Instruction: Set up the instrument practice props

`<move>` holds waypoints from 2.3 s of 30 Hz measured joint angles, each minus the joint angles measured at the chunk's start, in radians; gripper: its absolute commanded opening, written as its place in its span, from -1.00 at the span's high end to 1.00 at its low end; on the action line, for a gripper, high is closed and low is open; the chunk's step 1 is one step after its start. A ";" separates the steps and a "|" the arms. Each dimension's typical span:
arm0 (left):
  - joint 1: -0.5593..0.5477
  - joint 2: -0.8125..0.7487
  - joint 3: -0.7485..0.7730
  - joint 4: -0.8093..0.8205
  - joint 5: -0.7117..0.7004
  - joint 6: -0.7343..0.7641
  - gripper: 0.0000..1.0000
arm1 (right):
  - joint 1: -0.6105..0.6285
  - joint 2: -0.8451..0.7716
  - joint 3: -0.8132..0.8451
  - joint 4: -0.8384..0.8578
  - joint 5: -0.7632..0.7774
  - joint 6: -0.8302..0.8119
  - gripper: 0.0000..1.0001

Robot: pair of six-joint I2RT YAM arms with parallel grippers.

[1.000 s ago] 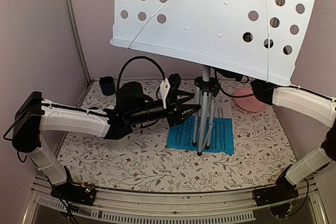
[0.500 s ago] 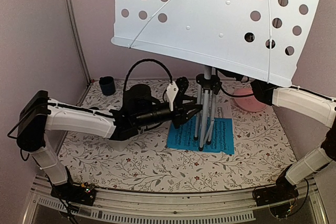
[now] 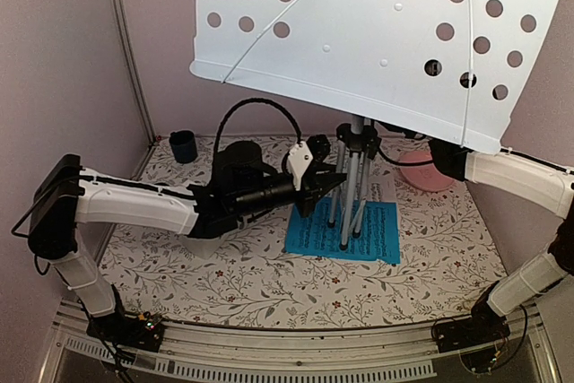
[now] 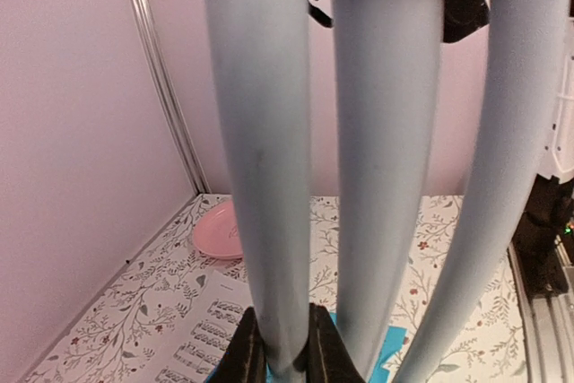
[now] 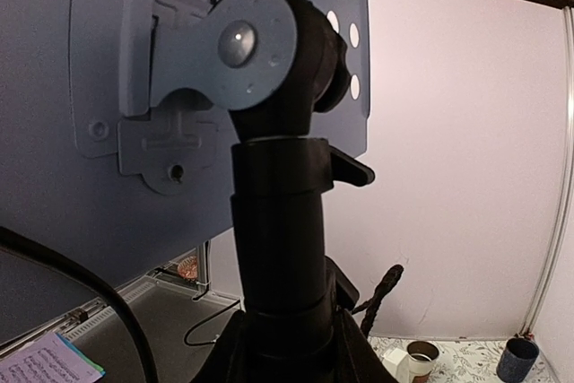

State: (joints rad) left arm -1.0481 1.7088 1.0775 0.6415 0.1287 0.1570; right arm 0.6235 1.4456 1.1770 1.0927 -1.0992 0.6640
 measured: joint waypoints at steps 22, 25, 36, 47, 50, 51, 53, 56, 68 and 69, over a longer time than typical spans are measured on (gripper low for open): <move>0.047 -0.098 -0.126 -0.004 -0.098 0.312 1.00 | 0.002 0.000 0.000 -0.054 -0.007 -0.052 1.00; 0.051 -0.090 -0.126 0.005 -0.094 0.335 1.00 | -0.001 0.000 0.000 -0.059 -0.007 -0.052 1.00; 0.101 -0.057 -0.145 0.033 -0.038 0.337 1.00 | -0.017 0.037 0.006 -0.090 0.016 -0.044 1.00; 0.183 0.019 -0.120 -0.028 0.039 0.322 1.00 | -0.086 0.151 0.039 -0.109 0.051 0.013 1.00; 0.191 0.020 -0.147 0.002 0.026 0.337 1.00 | -0.088 0.178 0.087 -0.156 0.051 0.031 1.00; 0.193 0.021 -0.154 0.010 0.020 0.346 1.00 | -0.088 0.180 0.095 -0.168 0.051 0.032 1.00; 0.197 0.023 -0.159 0.019 0.016 0.360 1.00 | -0.089 0.181 0.106 -0.186 0.052 0.032 1.00; 0.204 0.028 -0.161 0.043 0.014 0.376 1.00 | -0.092 0.181 0.118 -0.200 0.053 0.032 1.00; 0.263 0.070 -0.195 0.132 0.021 0.466 1.00 | -0.119 0.183 0.237 -0.333 0.072 0.029 1.00; 0.263 0.077 -0.195 0.144 0.019 0.468 1.00 | -0.121 0.187 0.244 -0.339 0.072 0.030 1.00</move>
State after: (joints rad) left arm -0.7853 1.7863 0.8829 0.7853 0.1478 0.6254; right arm 0.5026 1.6329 1.4212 0.7536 -1.0275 0.6941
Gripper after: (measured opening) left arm 0.135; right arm 0.255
